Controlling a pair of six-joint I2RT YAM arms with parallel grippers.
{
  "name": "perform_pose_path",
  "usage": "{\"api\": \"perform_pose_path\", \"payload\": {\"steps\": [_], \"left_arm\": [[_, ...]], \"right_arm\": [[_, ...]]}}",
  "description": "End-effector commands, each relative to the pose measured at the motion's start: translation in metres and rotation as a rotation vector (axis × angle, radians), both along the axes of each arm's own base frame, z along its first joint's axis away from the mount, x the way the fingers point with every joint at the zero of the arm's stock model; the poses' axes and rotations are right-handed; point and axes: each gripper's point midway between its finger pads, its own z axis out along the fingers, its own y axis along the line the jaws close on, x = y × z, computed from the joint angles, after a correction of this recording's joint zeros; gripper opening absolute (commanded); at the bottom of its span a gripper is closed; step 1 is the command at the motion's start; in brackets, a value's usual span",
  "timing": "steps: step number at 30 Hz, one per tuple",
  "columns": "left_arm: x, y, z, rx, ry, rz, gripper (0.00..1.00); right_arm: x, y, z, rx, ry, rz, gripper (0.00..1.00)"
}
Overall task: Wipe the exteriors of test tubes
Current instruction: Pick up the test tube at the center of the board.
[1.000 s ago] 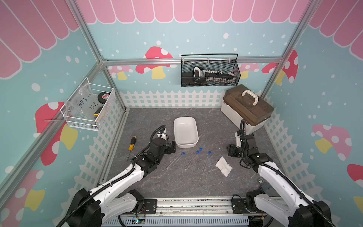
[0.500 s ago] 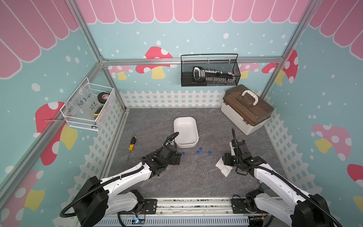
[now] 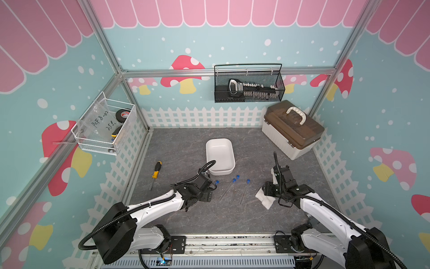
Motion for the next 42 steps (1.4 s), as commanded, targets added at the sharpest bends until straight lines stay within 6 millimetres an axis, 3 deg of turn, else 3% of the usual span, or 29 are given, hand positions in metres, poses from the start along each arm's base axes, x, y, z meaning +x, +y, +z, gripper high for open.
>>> {"api": "perform_pose_path", "payload": {"steps": [1,8,14,27,32,42], "left_arm": [[-0.011,-0.002,-0.003,-0.001,0.056,-0.025,0.89],[-0.018,-0.001,-0.019,0.033,0.123,-0.04,0.85],[-0.017,-0.005,-0.025,0.058,0.159,-0.054,0.72],[-0.01,-0.002,-0.04,0.089,0.204,-0.034,0.54],[-0.021,-0.011,-0.045,0.042,0.26,-0.063,0.39],[-0.048,-0.019,-0.052,0.013,0.294,-0.101,0.24]], "right_arm": [[0.001,0.011,0.014,0.044,-0.002,0.012,0.54],[0.0,0.016,0.025,0.077,-0.028,0.012,0.54],[-0.006,0.016,0.023,0.087,-0.027,0.012,0.54],[-0.01,0.014,0.021,0.093,-0.022,-0.002,0.54],[-0.01,0.013,0.021,0.096,-0.025,-0.009,0.54],[-0.012,0.011,0.02,0.096,-0.017,-0.024,0.54]]}}
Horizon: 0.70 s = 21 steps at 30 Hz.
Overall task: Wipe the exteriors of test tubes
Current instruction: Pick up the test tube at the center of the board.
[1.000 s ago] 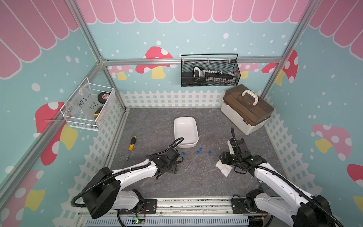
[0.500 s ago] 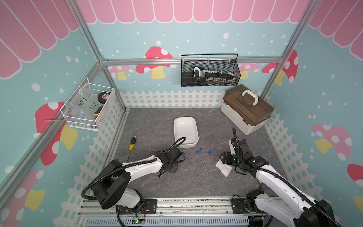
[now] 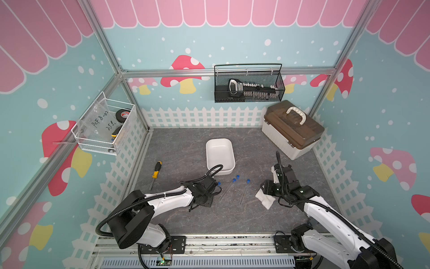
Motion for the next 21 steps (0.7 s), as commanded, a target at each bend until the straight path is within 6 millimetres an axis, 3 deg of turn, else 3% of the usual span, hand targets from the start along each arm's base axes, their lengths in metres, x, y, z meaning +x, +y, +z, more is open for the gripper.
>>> {"api": "perform_pose_path", "payload": {"steps": [1,7,13,21], "left_arm": [[-0.019,0.004,-0.012,-0.002,0.07,0.004,0.22],[-0.024,-0.001,-0.017,-0.022,0.089,-0.015,0.18],[-0.028,-0.006,-0.024,-0.027,0.113,-0.031,0.21],[-0.038,0.001,-0.04,0.0,0.151,-0.014,0.22]], "right_arm": [[-0.008,-0.002,-0.007,-0.005,0.027,-0.012,0.53],[-0.01,-0.004,-0.008,-0.01,0.033,-0.015,0.54],[-0.011,-0.005,-0.009,-0.005,0.034,-0.024,0.53],[-0.014,-0.007,-0.009,-0.013,0.039,-0.031,0.54]]}}
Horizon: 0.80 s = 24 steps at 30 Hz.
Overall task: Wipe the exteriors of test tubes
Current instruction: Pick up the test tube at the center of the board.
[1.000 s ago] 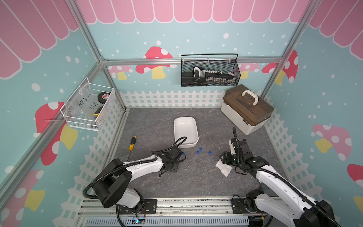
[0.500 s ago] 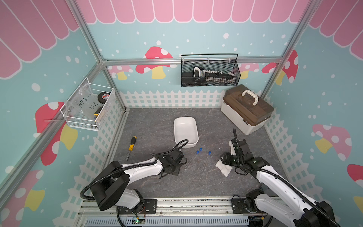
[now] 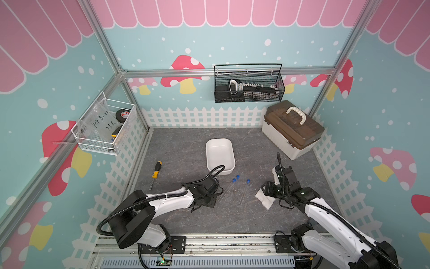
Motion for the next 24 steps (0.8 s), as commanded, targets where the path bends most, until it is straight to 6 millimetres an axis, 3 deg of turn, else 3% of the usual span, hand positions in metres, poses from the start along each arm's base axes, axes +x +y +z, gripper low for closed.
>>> {"api": "perform_pose_path", "payload": {"steps": [1,11,17,24], "left_arm": [[-0.04,0.027,-0.04,0.102,0.174,0.009,0.22],[-0.046,0.027,-0.038,0.129,0.17,0.023,0.13],[-0.033,0.012,-0.003,0.051,0.094,0.017,0.12],[-0.019,-0.008,0.048,-0.081,-0.01,-0.001,0.11]], "right_arm": [[-0.008,-0.003,-0.007,-0.013,0.028,-0.014,0.54],[-0.009,-0.005,-0.007,-0.019,0.031,-0.015,0.53],[-0.007,0.0,-0.003,-0.002,0.023,0.001,0.53],[0.003,0.035,0.031,0.195,-0.053,0.084,0.53]]}}
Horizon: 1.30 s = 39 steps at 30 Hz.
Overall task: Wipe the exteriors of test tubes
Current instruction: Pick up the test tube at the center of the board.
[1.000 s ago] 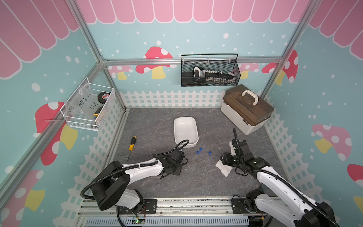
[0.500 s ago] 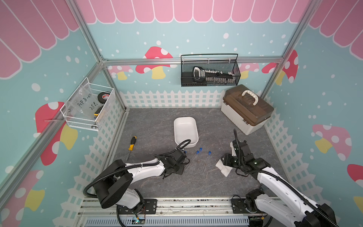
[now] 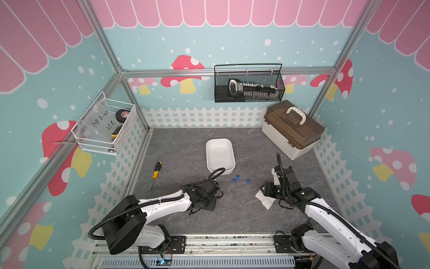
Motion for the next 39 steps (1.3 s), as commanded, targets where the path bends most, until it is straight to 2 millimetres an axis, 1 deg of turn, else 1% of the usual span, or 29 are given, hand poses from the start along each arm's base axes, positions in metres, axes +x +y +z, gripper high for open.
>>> {"api": "perform_pose_path", "payload": {"steps": [1,4,9,12,15,21,26,31,35,39], "left_arm": [[0.005,-0.011,0.032,-0.074,-0.045,0.001,0.11],[0.011,-0.017,0.056,-0.128,-0.107,-0.015,0.11],[0.019,-0.03,0.083,-0.207,-0.169,-0.03,0.11],[0.024,-0.041,0.094,-0.243,-0.19,-0.043,0.11],[0.027,-0.053,0.103,-0.265,-0.204,-0.063,0.11],[0.029,-0.076,0.117,-0.305,-0.229,-0.095,0.11],[0.031,-0.086,0.127,-0.338,-0.251,-0.101,0.11],[0.033,-0.092,0.134,-0.356,-0.26,-0.11,0.11],[0.033,-0.096,0.138,-0.373,-0.264,-0.115,0.11],[0.03,-0.103,0.138,-0.388,-0.257,-0.131,0.11]], "right_arm": [[0.009,0.028,0.033,0.169,-0.075,0.047,0.53],[0.018,0.045,0.053,0.292,-0.127,0.049,0.53],[0.03,0.066,0.086,0.407,-0.212,0.068,0.53],[0.037,0.08,0.097,0.44,-0.236,0.087,0.54],[0.043,0.097,0.103,0.465,-0.248,0.113,0.54],[0.05,0.136,0.109,0.51,-0.254,0.172,0.54],[0.052,0.153,0.109,0.514,-0.251,0.192,0.54],[0.051,0.162,0.103,0.505,-0.234,0.201,0.54],[0.051,0.162,0.098,0.496,-0.229,0.19,0.54],[0.051,0.162,0.094,0.486,-0.228,0.183,0.5]]}}
